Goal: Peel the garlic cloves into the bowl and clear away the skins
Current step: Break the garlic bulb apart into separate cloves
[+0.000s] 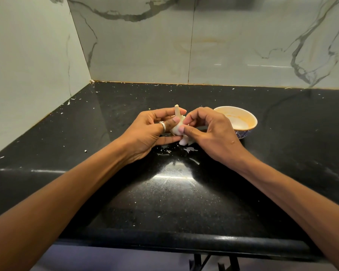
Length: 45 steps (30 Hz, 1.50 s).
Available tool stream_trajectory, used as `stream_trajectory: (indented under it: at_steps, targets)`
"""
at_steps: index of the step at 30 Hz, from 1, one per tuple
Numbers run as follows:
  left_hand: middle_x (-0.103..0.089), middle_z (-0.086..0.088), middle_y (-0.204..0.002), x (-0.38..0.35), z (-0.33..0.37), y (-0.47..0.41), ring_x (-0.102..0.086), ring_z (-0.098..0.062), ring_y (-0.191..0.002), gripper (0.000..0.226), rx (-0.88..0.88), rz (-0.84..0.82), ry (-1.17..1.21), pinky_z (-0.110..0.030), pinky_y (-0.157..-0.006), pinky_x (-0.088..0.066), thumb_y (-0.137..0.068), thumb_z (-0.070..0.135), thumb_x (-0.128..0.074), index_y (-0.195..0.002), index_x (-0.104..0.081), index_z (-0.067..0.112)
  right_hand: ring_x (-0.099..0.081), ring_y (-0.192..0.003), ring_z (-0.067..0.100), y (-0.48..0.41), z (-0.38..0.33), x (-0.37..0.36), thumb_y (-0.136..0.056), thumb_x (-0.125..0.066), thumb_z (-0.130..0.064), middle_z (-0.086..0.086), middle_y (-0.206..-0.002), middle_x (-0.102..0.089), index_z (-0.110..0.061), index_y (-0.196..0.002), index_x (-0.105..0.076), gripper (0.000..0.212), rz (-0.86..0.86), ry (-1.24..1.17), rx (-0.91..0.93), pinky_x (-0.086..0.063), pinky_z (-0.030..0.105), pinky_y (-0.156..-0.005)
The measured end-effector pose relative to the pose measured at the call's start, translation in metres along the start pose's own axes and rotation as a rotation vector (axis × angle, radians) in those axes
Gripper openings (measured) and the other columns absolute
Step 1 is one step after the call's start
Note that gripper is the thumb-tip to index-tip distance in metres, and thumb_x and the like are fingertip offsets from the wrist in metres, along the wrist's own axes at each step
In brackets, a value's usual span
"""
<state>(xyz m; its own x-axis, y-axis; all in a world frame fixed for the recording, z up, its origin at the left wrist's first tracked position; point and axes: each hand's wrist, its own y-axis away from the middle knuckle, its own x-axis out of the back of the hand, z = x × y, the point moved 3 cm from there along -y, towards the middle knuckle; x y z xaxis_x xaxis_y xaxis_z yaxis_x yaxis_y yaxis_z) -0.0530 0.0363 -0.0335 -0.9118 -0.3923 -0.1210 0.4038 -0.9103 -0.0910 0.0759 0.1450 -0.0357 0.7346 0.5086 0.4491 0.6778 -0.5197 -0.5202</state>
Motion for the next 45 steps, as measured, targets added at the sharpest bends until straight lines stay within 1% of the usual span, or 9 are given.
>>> stream_trajectory:
  at_steps: [3,7,10,16,21,27,31,37,45]
  targets:
    - [-0.075,-0.009,-0.105,0.000,0.000,0.000,-0.073,-0.021,-0.097,0.023,-0.004,-0.011,-0.009,-0.032,-0.081,-0.061,-0.097,0.009,-0.060,-0.118,-0.070,0.013,-0.073,-0.079,0.020,-0.003,0.001,0.002,-0.090,-0.080,-0.018,0.002,-0.090,-0.069,-0.015,-0.087,-0.069,0.011,-0.004,0.031,0.015,-0.060,0.038,-0.073]
    - [-0.074,-0.011,-0.104,0.000,0.000,0.001,-0.073,-0.021,-0.096,0.022,-0.012,-0.008,-0.025,-0.031,-0.080,-0.061,-0.096,0.011,-0.062,-0.115,-0.072,0.014,-0.062,-0.078,0.007,-0.001,-0.005,0.001,-0.092,-0.076,-0.014,0.000,-0.088,-0.064,-0.011,-0.087,-0.068,0.010,-0.008,0.197,0.146,-0.043,0.014,-0.067]
    - [-0.073,-0.012,-0.103,0.001,-0.001,-0.001,-0.071,-0.019,-0.092,0.020,-0.025,0.022,-0.022,-0.030,-0.075,-0.061,-0.096,0.011,-0.063,-0.114,-0.072,0.013,-0.060,-0.076,-0.003,0.002,-0.007,-0.004,-0.093,-0.072,-0.006,-0.001,-0.088,-0.060,-0.009,-0.086,-0.066,0.009,-0.071,0.216,0.203,-0.039,0.005,-0.069]
    - [-0.073,-0.012,-0.104,0.003,0.000,-0.004,-0.071,-0.023,-0.094,0.021,-0.009,0.062,0.062,-0.038,-0.077,-0.063,-0.097,0.011,-0.061,-0.117,-0.070,0.012,-0.057,-0.076,-0.005,0.003,-0.005,-0.005,-0.093,-0.071,-0.009,-0.001,-0.090,-0.060,-0.022,-0.087,-0.058,0.020,-0.100,0.270,0.229,-0.039,0.007,-0.071]
    - [-0.075,-0.010,-0.105,0.004,0.001,-0.006,-0.072,-0.023,-0.095,0.024,0.000,0.094,0.118,-0.044,-0.077,-0.063,-0.100,0.015,-0.059,-0.123,-0.066,0.012,-0.057,-0.074,0.015,0.002,0.000,-0.004,-0.088,-0.072,-0.018,0.001,-0.085,-0.063,-0.014,-0.082,-0.063,0.012,-0.064,0.329,0.245,-0.045,0.028,-0.069]
    - [-0.077,-0.003,-0.100,0.005,0.004,-0.005,-0.074,-0.021,-0.094,0.023,-0.012,0.079,0.161,-0.040,-0.074,-0.063,-0.102,0.019,-0.054,-0.124,-0.061,0.014,-0.057,-0.071,0.014,0.002,-0.001,-0.002,-0.082,-0.075,-0.015,0.000,-0.081,-0.064,-0.013,-0.078,-0.065,0.011,-0.077,0.400,0.247,-0.045,0.026,-0.068]
    - [-0.076,-0.002,-0.097,0.004,0.004,-0.005,-0.074,-0.020,-0.091,0.021,-0.021,0.085,0.163,-0.040,-0.077,-0.063,-0.102,0.018,-0.054,-0.122,-0.062,0.014,-0.053,-0.072,0.013,-0.001,-0.005,0.002,-0.076,-0.072,-0.010,-0.001,-0.086,-0.059,-0.016,-0.082,-0.062,0.013,-0.072,0.380,0.249,-0.042,0.017,-0.067]
    - [-0.072,-0.009,-0.105,0.002,0.002,-0.005,-0.071,-0.026,-0.102,0.017,-0.051,0.080,0.105,-0.044,-0.084,-0.062,-0.101,0.014,-0.057,-0.115,-0.066,0.014,-0.065,-0.082,0.018,-0.005,-0.015,0.013,-0.086,-0.063,-0.006,0.002,-0.090,-0.067,-0.009,-0.092,-0.064,0.006,0.188,0.208,0.182,-0.052,0.035,-0.069]
    - [-0.069,-0.018,-0.120,-0.001,0.003,-0.002,-0.069,-0.028,-0.111,0.024,-0.092,0.094,0.005,-0.043,-0.089,-0.060,-0.098,0.011,-0.060,-0.120,-0.067,0.006,-0.064,-0.077,0.015,-0.002,-0.014,0.003,-0.089,-0.073,-0.017,0.000,-0.087,-0.068,-0.011,-0.088,-0.071,0.006,0.171,0.294,0.229,-0.053,0.036,-0.071]
